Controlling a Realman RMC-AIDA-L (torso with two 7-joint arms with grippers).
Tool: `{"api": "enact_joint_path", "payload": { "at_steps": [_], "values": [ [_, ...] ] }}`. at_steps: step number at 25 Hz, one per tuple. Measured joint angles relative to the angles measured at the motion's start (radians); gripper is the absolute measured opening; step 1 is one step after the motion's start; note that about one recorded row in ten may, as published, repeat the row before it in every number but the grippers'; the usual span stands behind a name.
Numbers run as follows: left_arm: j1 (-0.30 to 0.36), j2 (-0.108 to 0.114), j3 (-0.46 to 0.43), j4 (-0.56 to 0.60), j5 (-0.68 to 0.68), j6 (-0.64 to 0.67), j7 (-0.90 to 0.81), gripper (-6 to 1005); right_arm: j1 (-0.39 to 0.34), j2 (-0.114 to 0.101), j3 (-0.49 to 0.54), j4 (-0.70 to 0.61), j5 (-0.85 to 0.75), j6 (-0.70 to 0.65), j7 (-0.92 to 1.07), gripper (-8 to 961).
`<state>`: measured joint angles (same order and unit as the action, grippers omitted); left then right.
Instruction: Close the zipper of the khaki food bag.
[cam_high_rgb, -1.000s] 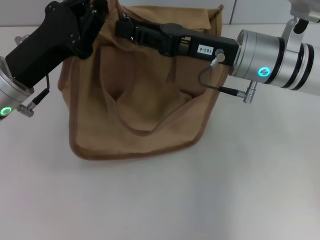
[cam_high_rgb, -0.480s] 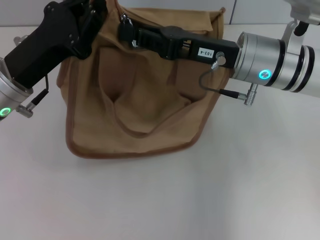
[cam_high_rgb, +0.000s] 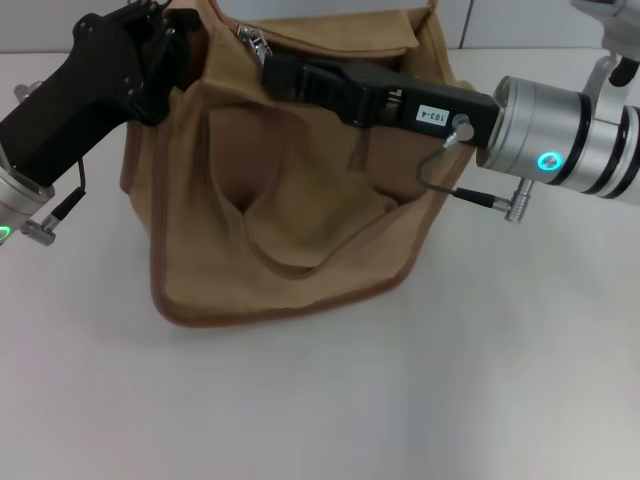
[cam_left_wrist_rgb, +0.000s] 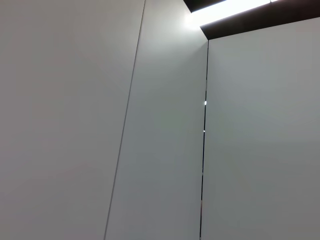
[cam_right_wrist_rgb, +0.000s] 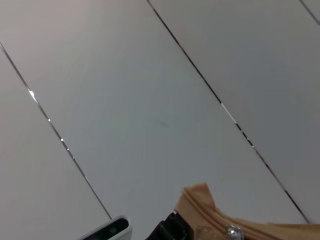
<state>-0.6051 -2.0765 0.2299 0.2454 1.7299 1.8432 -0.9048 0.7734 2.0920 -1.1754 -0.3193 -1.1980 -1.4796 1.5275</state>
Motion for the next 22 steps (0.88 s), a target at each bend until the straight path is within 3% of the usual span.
{"api": "enact_joint_path", "payload": {
  "at_steps": [14,22],
  "values": [
    [0.052,0.004,0.0,0.003,-0.045,0.011,0.001,26,-0.07,-0.01,0.001,-0.039,-0.003,0.008,0.015,9],
    [0.068,0.006,-0.001,0.011,-0.055,0.013,0.001,26,-0.18,-0.018,0.036,-0.106,-0.009,0.026,0.033,9]
  ]
}}
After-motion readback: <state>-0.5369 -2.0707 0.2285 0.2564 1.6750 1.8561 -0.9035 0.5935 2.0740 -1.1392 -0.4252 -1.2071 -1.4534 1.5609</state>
